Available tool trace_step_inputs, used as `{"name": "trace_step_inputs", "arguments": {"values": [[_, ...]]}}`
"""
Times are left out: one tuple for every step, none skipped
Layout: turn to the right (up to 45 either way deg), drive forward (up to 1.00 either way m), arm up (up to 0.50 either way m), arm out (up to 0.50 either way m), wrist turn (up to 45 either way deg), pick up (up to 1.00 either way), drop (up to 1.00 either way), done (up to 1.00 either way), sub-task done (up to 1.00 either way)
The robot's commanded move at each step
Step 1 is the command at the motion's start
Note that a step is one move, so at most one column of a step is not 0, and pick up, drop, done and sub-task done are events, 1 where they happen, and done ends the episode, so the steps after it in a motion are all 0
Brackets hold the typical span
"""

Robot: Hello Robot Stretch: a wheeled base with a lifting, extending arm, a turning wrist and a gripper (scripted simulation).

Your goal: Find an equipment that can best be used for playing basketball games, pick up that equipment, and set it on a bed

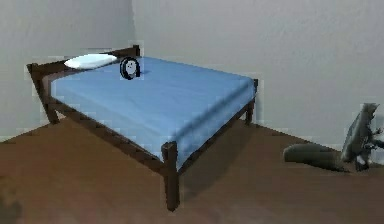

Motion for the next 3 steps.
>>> {"name": "trace_step_inputs", "arguments": {"values": [[0.0,0.20,0.00,0.00,0.0,0.00,0.00,0.00,0.00],[-36.0,0.00,0.00,0.00,0.0,0.00,0.00,0.00,0.00],[0.0,0.90,0.00,0.00,0.0,0.00,0.00,0.00,0.00]]}}
